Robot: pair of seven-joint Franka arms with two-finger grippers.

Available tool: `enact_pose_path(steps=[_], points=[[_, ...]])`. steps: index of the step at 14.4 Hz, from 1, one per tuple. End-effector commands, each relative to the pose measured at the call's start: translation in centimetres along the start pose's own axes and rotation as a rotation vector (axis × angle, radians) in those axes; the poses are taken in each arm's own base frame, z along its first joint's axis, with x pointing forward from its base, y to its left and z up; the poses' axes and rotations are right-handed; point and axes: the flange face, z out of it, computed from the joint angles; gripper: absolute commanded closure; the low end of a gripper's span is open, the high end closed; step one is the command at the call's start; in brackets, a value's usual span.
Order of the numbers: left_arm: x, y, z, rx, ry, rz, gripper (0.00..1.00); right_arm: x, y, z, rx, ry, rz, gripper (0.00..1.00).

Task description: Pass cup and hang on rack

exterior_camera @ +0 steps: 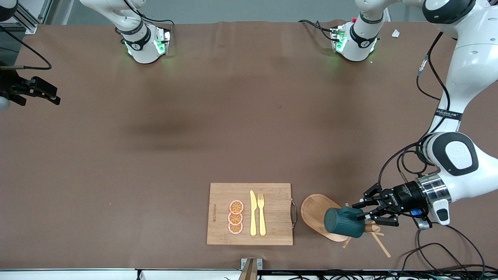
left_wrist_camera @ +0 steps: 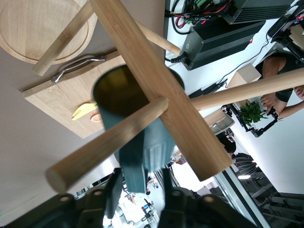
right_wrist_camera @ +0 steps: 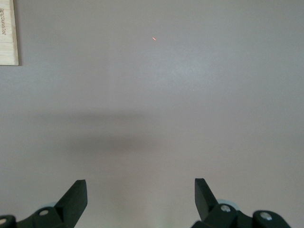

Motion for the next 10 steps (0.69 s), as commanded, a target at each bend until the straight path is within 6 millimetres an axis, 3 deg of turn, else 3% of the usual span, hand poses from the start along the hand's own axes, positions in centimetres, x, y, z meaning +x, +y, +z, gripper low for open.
enact_pose_path(steps=[1,3,5,9,10], points=[[-1.8,1.1,-0.3,-0.02,0.001,0.015,0.0,-0.9,0.1,-0.4,0.006,0.012,-0.011,0.0],[-4.7,2.7,-1.9,-0.002,0.051,0.097,0.0,-1.0,-0.1,-0.4,0.006,0.01,-0.014,0.0],[-9.4,4.1,-3.2,0.078,0.124,0.216,0.0,-0.8,-0.1,-0.3,0.005,0.015,-0.013,0.0],[-18.5,3.9,-3.5,0.402,0.278,0.5,0.0,-0.8,-0.3,-0.3,0.007,0.015,-0.017,0.0],[-20.0,3.8,-3.8,0.467,0.327,0.555,0.0,-0.7,-0.3,-0.3,0.006,0.018,-0.017,0.0]])
